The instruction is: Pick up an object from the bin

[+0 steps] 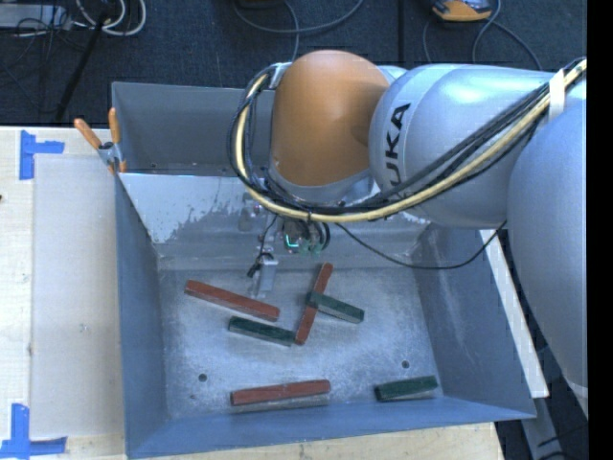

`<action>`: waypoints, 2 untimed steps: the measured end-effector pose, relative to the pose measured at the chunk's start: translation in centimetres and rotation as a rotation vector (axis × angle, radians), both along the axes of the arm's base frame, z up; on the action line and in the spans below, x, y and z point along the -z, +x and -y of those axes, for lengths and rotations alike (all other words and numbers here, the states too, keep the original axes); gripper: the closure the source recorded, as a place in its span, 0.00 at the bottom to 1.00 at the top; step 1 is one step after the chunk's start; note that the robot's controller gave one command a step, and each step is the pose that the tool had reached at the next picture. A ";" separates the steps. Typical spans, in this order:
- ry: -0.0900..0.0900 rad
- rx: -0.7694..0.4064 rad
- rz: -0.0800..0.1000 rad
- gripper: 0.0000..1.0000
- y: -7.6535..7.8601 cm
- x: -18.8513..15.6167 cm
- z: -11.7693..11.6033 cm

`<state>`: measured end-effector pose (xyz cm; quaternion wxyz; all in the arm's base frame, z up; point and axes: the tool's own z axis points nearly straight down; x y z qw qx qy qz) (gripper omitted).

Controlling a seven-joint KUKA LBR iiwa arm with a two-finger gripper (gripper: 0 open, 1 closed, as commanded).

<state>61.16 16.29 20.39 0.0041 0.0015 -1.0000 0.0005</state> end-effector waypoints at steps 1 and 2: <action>0.001 -0.206 0.001 0.00 0.7 13.7 0.5; 0.005 -0.202 0.014 1.00 1.1 13.0 0.4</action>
Offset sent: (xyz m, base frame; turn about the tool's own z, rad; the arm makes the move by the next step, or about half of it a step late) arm 0.0083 -0.0055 -0.1339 -0.2055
